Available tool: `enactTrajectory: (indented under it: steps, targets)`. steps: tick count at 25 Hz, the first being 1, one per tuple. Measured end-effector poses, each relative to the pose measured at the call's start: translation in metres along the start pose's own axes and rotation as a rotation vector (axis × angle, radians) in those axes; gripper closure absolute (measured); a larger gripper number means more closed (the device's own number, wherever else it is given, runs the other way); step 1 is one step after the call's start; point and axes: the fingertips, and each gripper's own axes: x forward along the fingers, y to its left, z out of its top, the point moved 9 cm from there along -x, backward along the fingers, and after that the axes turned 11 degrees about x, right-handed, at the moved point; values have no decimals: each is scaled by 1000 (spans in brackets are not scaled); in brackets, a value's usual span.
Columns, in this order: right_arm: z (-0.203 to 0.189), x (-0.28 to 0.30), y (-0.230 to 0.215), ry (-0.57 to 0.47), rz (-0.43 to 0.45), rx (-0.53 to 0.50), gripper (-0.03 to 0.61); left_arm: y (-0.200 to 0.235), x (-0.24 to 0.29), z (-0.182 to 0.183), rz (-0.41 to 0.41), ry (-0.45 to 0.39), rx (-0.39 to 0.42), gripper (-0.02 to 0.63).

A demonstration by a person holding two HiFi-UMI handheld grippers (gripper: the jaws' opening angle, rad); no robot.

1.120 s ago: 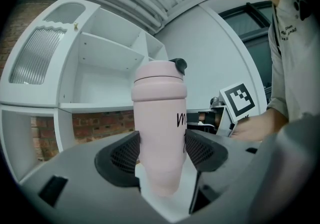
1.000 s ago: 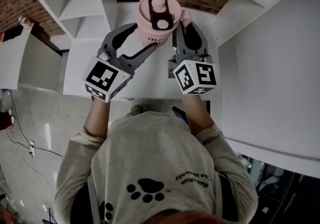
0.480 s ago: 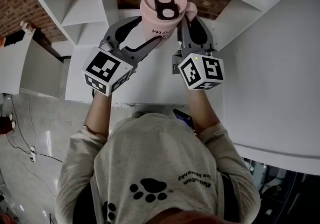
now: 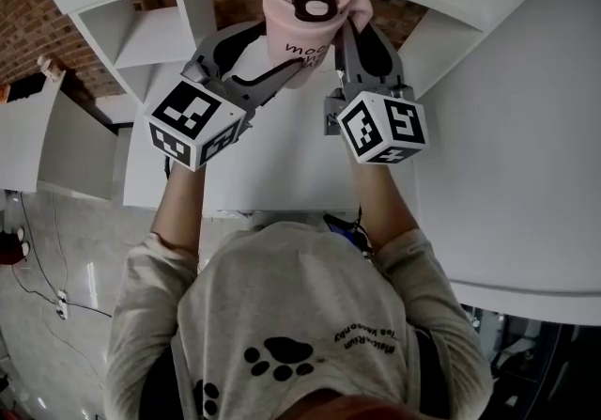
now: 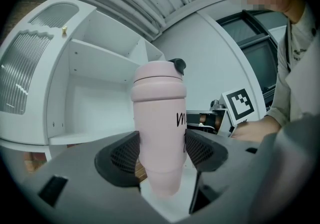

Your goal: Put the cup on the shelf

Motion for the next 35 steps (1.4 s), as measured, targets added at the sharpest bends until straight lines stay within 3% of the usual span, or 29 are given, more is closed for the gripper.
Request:
enactTrajectory:
  steps: [11,22,35]
  targets:
    - [38,37,3,-41,12,-9,483,39,14,35,-2,-25,7,316]
    - [37,40,-1,-97,22,-22,485,46,20,35,-18,-35,33,316]
    - [82,75,1,-153,57,-41,486,83,35,78,-22,-56,64,316]
